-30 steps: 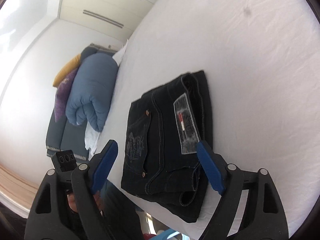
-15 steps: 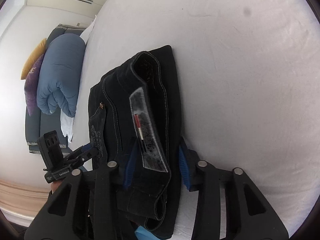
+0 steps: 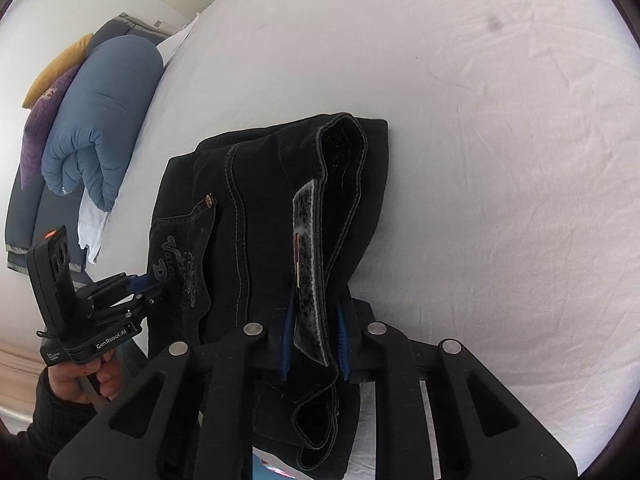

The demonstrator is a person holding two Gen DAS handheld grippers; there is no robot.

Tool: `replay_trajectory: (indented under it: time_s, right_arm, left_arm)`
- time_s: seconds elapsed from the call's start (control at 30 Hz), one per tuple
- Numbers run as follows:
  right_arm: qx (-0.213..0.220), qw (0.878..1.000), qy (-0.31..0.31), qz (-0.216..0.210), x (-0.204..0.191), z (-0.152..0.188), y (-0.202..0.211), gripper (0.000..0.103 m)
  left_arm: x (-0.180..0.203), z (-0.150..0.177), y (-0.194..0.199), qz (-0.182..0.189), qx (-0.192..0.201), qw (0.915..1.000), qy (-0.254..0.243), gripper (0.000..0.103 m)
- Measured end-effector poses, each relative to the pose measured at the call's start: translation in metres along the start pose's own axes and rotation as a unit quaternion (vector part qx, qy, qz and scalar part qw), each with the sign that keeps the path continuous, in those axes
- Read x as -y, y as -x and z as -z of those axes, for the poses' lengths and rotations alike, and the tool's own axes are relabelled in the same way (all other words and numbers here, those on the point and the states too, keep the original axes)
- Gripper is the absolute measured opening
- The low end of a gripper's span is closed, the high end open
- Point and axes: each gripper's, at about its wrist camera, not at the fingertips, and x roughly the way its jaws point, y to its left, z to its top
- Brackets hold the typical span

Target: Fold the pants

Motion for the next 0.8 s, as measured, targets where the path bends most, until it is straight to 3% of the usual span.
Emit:
replay_trajectory:
  time_s: [0.43, 0.63, 0.8]
  right_arm:
    - [0.047, 0.998, 0.039, -0.014, -0.007, -0.015, 0.066, 0.013]
    - [0.077, 0.996, 0.051, -0.019, 0.003, -0.056, 0.106, 0.013]
    - [0.084, 0.996, 0.032, -0.028, 0.039, -0.106, 0.112, 0.013]
  left_arm:
    - [0.041, -0.033, 0.043, -0.004, 0.046, 0.9989, -0.006, 0.02]
    - [0.05, -0.086, 0.052, -0.012, 0.074, 0.997, -0.018, 0.02]
    - [0.056, -0.124, 0.032, -0.014, 0.081, 0.9963, -0.025, 0.02]
